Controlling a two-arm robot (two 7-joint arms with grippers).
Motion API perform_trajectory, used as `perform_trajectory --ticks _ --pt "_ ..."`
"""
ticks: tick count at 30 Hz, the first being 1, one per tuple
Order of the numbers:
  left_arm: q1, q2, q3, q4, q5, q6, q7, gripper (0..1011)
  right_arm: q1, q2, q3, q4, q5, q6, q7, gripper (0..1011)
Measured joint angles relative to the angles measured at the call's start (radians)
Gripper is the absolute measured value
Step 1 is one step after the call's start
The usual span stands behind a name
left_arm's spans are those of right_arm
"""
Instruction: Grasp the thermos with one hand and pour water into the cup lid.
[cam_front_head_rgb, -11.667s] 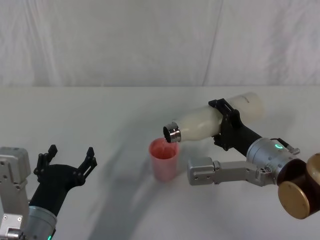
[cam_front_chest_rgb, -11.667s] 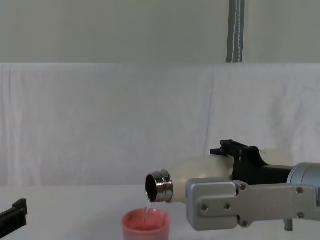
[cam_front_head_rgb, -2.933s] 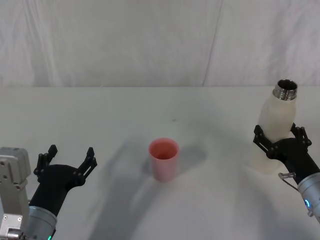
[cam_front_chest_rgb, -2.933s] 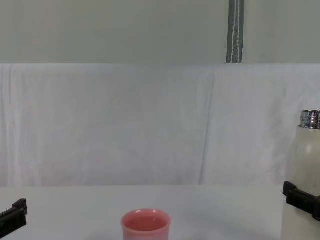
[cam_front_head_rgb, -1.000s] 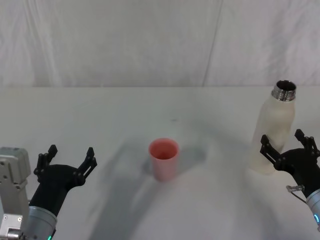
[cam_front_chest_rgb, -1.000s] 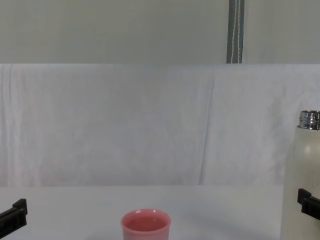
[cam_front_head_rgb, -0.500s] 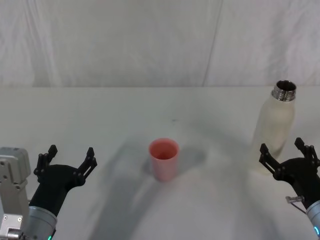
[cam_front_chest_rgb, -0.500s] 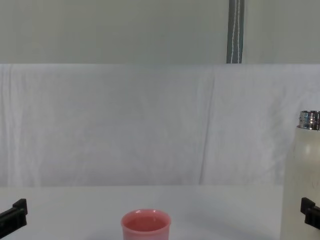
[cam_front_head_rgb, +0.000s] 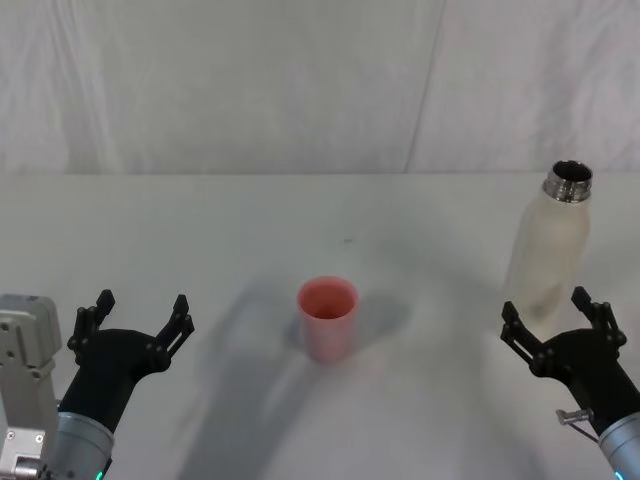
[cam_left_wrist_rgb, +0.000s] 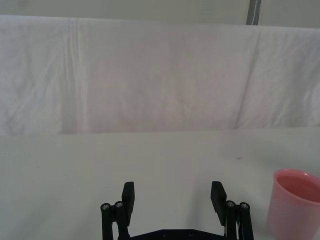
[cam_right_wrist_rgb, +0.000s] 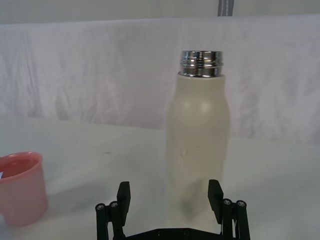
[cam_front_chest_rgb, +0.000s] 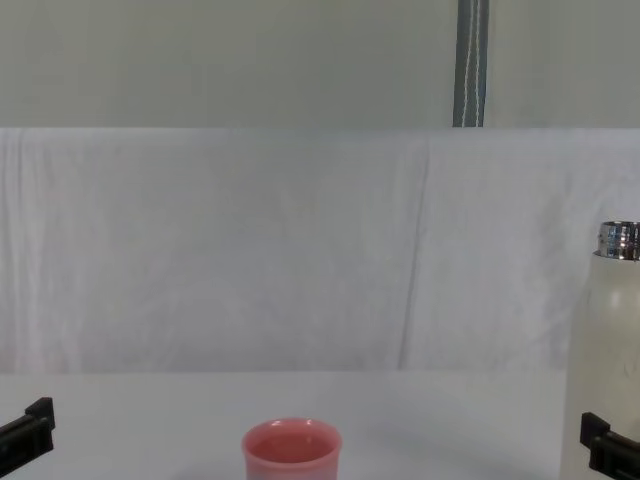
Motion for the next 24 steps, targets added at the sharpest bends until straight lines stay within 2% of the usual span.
perform_trajectory --ticks 24 --pt "0.0 0.0 0.0 0.0 0.0 0.0 0.0 1001 0.011 -0.009 -0.049 0.006 -0.004 0.004 0.021 1001"
